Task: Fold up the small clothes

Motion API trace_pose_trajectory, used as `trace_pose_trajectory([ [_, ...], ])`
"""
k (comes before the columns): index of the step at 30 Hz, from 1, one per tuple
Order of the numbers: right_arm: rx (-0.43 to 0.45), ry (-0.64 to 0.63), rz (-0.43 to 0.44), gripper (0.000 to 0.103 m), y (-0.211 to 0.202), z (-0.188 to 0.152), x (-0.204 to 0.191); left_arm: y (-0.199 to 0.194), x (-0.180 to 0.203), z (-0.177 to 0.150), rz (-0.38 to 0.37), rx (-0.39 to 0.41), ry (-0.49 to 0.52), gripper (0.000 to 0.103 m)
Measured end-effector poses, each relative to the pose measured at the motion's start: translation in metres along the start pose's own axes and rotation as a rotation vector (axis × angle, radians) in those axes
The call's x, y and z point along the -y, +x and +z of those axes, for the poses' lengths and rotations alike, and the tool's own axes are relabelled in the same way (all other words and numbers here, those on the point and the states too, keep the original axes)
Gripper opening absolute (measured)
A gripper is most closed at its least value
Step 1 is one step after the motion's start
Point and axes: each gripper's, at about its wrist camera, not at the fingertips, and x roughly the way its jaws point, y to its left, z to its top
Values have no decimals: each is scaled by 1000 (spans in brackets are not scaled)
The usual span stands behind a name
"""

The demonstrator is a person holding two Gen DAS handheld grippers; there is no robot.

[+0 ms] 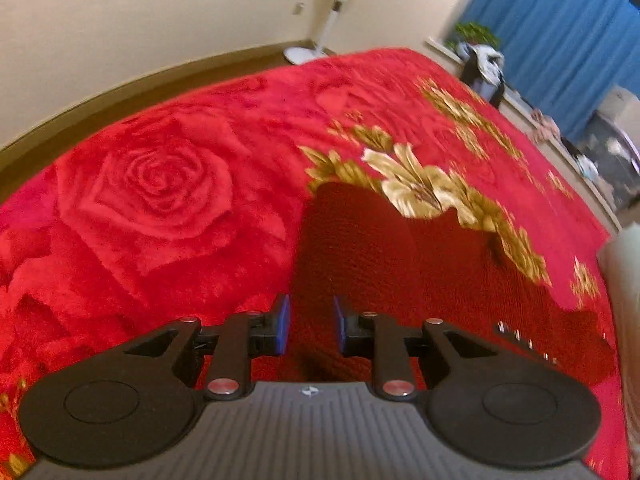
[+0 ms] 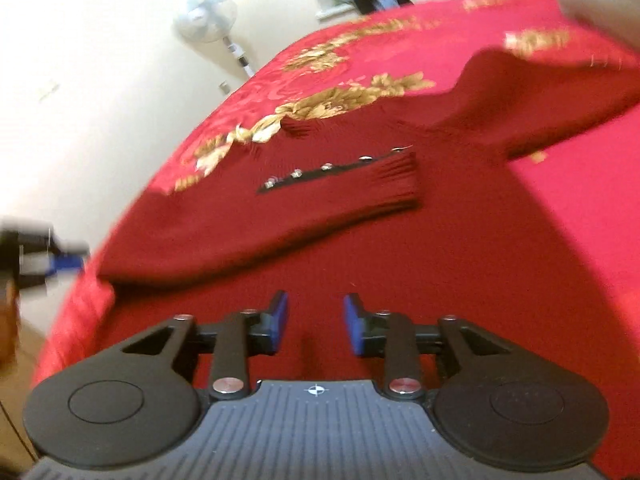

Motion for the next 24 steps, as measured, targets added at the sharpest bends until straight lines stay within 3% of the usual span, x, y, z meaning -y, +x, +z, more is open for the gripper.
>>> trace_pose_trajectory([
  [4,-3,178,-21,46,45,19,-5,-1,-5,0,-15,2,11,25],
  [7,12,228,-72,45,64,28,-7,-1,-12,3,-18,-1,-3,25],
  [9,30,234,-118,37,72,35,-13,-1,-15,5,-19,-2,-2,25],
  [10,36,219,-145,25,75,38,-18,-2,-15,6,-21,-2,-2,25],
  [12,47,153,-173,15,77,47,-26,-2,-16,8,-26,0,-2,25],
  [18,344,-60,-85,11,33,77,-58,0,-13,9,-43,-8,7,25],
  [19,324,-53,-153,12,36,80,-52,0,-11,9,-46,-10,12,25],
  [22,115,78,-306,18,64,84,-11,3,-4,6,-58,-25,30,25],
  [24,77,105,-377,18,66,77,5,7,3,2,-65,-42,55,25],
])
